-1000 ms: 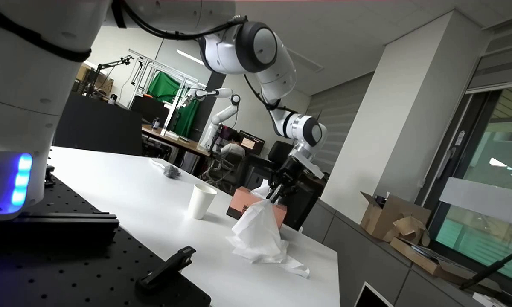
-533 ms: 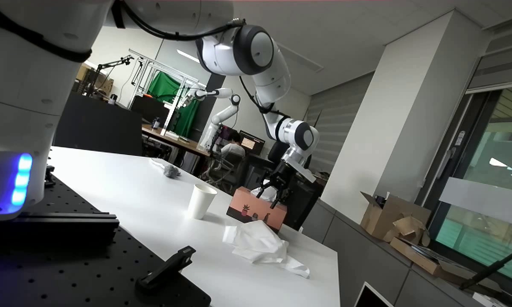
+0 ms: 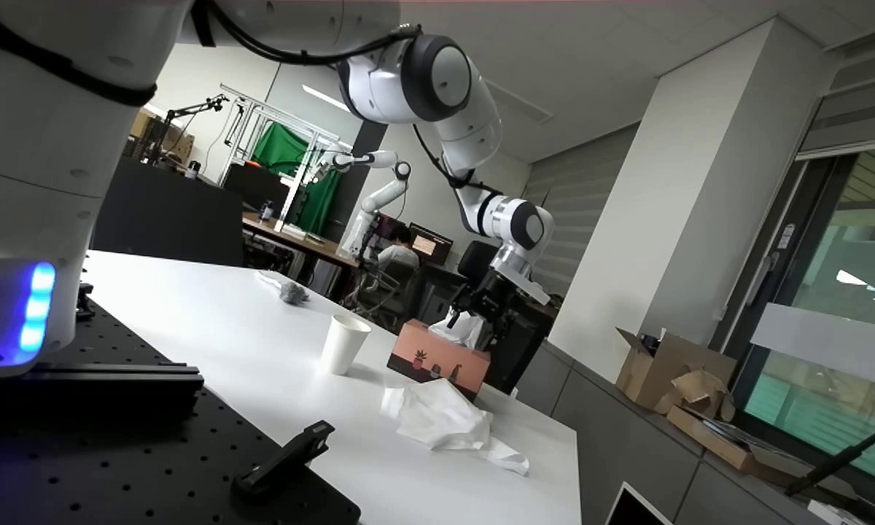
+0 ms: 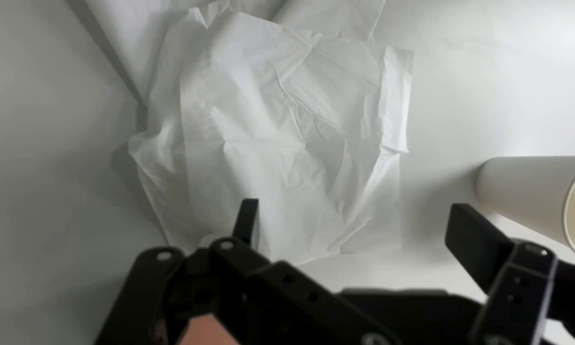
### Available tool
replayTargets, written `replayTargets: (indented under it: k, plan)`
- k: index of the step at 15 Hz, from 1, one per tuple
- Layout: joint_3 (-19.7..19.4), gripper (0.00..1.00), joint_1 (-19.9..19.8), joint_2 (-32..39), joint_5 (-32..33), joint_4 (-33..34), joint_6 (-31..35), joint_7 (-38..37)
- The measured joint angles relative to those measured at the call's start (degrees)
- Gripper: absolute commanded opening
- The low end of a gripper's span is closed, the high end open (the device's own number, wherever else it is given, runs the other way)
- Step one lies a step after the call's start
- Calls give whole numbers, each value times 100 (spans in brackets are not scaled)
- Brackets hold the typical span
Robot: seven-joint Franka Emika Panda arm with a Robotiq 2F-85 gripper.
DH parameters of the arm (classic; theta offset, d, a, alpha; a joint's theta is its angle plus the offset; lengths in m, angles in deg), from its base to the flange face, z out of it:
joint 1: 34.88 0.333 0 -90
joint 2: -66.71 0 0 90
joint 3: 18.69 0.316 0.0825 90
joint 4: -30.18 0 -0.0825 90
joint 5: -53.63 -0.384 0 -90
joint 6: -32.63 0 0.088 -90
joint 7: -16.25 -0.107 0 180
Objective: Pull a tissue out of the box and put it on the table
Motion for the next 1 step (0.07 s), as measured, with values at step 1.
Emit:
replayTargets:
  k: [1]
  plan:
    - [-7,100,-4,-10,0,0,-1,0]
